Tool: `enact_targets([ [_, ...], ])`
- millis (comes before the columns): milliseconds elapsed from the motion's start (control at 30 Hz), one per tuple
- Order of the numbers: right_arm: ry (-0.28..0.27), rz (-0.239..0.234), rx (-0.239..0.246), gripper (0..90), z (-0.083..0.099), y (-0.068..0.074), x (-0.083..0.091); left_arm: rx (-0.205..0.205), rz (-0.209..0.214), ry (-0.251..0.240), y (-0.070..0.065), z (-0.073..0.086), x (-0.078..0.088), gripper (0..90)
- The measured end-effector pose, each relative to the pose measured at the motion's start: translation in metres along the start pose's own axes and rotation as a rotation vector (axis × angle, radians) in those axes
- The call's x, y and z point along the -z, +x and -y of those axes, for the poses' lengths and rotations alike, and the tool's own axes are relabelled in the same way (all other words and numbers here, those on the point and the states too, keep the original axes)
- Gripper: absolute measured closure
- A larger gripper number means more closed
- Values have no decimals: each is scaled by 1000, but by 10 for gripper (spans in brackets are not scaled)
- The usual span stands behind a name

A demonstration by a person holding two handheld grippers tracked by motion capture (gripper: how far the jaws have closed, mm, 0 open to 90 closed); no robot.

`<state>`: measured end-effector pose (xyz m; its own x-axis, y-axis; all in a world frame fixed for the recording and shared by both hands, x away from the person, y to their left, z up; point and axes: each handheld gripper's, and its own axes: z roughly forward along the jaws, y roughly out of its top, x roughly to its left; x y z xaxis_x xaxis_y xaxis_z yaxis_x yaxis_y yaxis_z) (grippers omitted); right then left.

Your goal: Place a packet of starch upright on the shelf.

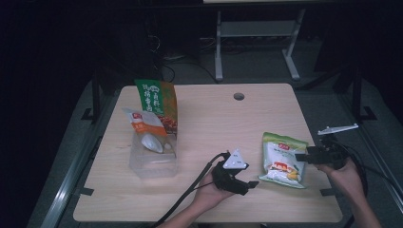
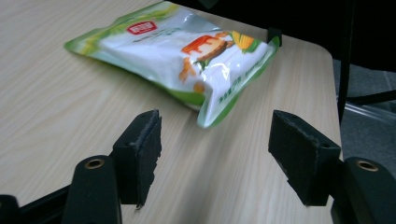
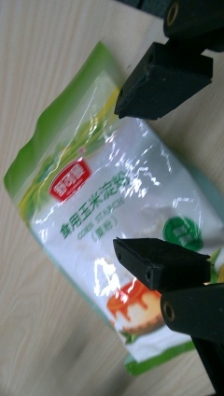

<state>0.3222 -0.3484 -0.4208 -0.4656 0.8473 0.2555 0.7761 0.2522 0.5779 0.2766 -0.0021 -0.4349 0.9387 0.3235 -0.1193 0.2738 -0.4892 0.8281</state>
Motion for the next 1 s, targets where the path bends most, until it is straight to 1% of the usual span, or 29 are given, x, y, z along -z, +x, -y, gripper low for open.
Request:
enact_targets([
  [33,0,0,0,289,0,0,0,4,6,2,0,-2,-4,345],
  [67,1,1,-16,294,3,-5,-2,3,12,12,0,-7,-13,369],
  [100,1,1,-16,294,3,-5,-2,3,12,12,0,-7,-13,373],
  [133,14,5,-39,297,6,-10,-5,3,21,15,-1,-12,-22,382],
  [167,16,4,-55,304,7,-12,-7,3,25,19,-1,-13,-25,385],
  [200,18,-5,-58,314,9,-14,-8,1,27,24,-1,-15,-29,388],
  [233,24,-9,-71,316,11,-16,-10,1,27,24,-1,-15,-29,392],
  [267,28,-14,-83,330,13,-18,-12,-8,25,36,-2,-16,-35,397],
  [300,28,-14,-83,330,13,-18,-12,-8,25,36,-2,-16,-35,399],
  [333,37,-34,-94,368,15,-20,-15,-3,27,42,-2,-17,-38,405],
  [367,41,-37,-91,404,17,-20,-16,-6,22,48,-2,-17,-40,407],
  [400,45,-39,-98,445,17,-20,-16,-2,29,55,-1,-17,-42,408],
  [433,45,-49,-94,485,18,-19,-17,0,31,58,-1,-16,-42,411],
  [467,54,-59,-99,528,19,-19,-18,-6,31,69,-1,-15,-41,412],
  [500,52,-78,-102,566,21,-19,-17,-4,33,69,-1,-15,-40,414],
  [533,44,-96,-108,592,22,-20,-17,1,36,68,-1,-14,-40,413],
  [567,44,-96,-108,592,22,-20,-17,1,36,68,-1,-14,-40,412],
  [600,31,-118,-117,646,25,-19,-17,1,33,67,-1,-14,-40,411],
  [633,27,-121,-123,667,25,-18,-17,10,27,62,-1,-14,-39,408],
  [667,25,-123,-121,696,26,-17,-17,3,23,67,0,-14,-38,405],
  [700,25,-123,-121,696,26,-17,-17,3,23,67,0,-14,-38,401],
  [733,24,-142,-115,734,26,-13,-17,12,21,58,0,-13,-38,399],
  [833,37,-157,-100,746,25,-4,-19,22,11,68,1,-10,-36,397],
  [867,37,-157,-100,746,25,-4,-19,22,11,68,1,-10,-36,398],
  [900,41,-162,-94,751,25,0,-20,20,10,78,1,-7,-36,398],
  [933,52,-173,-86,761,24,9,-23,31,11,79,1,-3,-34,398],
  [1000,53,-193,-77,760,25,14,-25,36,9,80,1,-1,-33,403],
])
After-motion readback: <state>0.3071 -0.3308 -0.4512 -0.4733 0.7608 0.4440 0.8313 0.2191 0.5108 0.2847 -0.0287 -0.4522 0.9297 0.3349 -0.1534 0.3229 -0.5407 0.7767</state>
